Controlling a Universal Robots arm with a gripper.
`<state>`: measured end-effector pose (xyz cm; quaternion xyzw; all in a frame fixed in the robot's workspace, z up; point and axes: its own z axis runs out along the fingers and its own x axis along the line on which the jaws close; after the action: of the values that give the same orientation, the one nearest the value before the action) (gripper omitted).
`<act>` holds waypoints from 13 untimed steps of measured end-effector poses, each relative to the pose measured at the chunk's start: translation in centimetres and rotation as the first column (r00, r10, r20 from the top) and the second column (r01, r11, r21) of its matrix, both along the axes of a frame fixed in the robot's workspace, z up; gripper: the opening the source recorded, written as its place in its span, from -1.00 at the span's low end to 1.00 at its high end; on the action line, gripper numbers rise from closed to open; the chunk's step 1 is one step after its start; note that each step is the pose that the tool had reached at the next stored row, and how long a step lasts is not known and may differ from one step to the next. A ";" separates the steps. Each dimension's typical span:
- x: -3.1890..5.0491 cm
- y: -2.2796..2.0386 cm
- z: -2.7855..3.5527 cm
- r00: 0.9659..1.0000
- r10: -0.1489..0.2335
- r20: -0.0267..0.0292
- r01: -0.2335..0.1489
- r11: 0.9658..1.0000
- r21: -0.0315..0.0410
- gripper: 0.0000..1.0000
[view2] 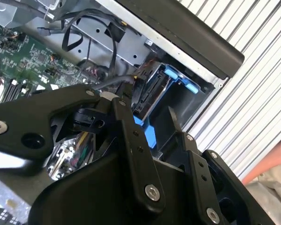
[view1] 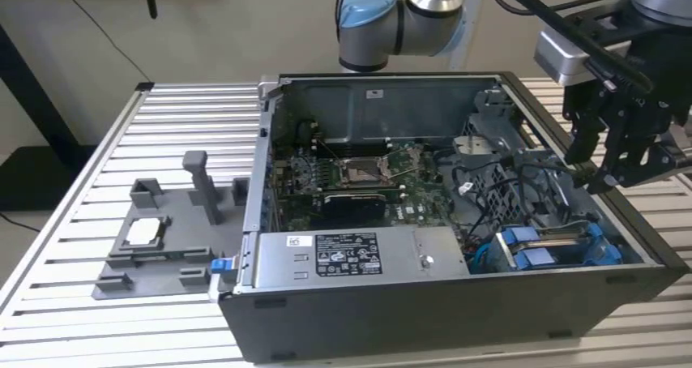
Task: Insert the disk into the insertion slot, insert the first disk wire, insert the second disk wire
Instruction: 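Insert the first disk wire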
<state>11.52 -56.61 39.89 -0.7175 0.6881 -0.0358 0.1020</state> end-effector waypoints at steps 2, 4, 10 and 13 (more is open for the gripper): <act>0.00 0.09 -0.14 1.000 0.000 0.010 0.000 1.000 0.000 -0.06; 0.01 0.17 -0.21 1.000 0.000 0.012 0.000 1.000 -0.010 -0.06; -0.01 0.63 -0.62 1.000 0.002 0.016 -0.002 1.000 -0.024 -0.06; -0.01 0.90 -0.78 1.000 0.003 0.019 -0.003 1.000 -0.025 -0.06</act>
<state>11.51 -55.70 39.11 -0.7194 0.6855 -0.0512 0.0994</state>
